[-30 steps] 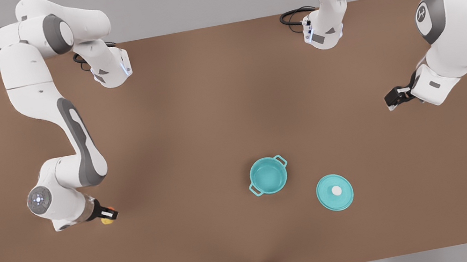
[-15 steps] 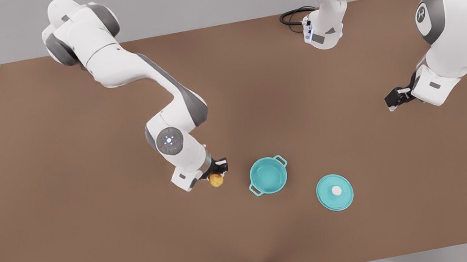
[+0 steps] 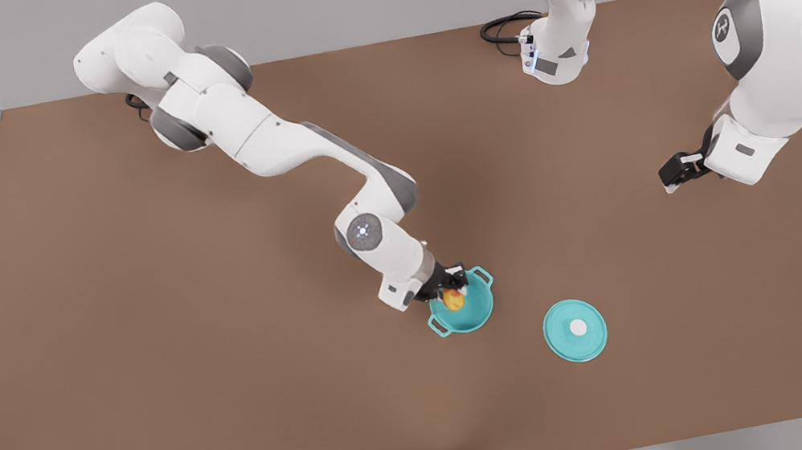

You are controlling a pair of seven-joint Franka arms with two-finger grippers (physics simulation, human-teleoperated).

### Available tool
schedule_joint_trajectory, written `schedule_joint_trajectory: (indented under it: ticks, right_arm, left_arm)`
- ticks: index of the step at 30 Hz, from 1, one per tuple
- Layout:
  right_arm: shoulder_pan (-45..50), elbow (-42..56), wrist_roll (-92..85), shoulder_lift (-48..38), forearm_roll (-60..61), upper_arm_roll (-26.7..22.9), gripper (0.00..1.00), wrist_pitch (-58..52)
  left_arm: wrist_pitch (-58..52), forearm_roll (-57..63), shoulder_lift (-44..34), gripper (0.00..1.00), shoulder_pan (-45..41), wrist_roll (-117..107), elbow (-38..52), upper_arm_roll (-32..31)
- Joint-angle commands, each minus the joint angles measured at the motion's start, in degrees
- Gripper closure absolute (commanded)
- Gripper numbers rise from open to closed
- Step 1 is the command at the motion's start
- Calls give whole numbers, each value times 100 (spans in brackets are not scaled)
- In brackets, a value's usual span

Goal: Open the pot lid and put the potato into the pot

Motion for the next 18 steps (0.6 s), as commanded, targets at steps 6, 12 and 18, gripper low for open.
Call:
schedule_joint_trajectory:
  ticks: [6,12,18]
  right_arm:
    - [-1,-12,1027,19,-25,17,0,799]
    - [-1090,-1892,-1864,-2943,-69,-2119,1,-3253]
    - [-2128,-3326,-3262,-4050,-69,-2330,0,-3244]
  left_arm:
    - [120,40,99,0,-13,-11,214,0]
    - [6,-207,108,0,-4,-178,135,0]
    - [6,-189,117,0,-13,-178,135,-1]
